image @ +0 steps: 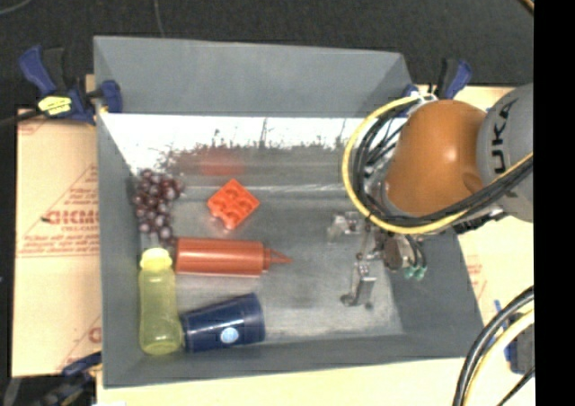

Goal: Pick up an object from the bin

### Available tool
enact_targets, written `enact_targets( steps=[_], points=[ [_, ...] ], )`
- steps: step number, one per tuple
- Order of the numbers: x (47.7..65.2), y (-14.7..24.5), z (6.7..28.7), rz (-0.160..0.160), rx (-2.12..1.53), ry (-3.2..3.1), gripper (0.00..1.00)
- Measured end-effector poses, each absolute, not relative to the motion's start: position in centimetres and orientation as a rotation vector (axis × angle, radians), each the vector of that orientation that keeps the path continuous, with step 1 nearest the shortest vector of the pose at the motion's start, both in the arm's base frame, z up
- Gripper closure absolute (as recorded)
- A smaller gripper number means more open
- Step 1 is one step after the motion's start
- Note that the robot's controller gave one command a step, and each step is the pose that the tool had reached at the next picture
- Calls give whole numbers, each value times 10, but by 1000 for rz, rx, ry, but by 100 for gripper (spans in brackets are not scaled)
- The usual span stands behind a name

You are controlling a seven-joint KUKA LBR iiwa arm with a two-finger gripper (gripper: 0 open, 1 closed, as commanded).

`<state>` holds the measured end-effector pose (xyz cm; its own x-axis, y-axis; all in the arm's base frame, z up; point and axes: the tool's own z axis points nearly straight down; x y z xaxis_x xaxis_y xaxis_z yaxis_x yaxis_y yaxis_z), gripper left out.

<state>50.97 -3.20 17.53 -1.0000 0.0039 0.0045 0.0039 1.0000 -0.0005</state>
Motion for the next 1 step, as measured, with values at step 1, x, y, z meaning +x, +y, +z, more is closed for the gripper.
enact_targets(
  steps=[1],
  points=[
    [511,-32,178,1,-3,-3143,0]
  ],
)
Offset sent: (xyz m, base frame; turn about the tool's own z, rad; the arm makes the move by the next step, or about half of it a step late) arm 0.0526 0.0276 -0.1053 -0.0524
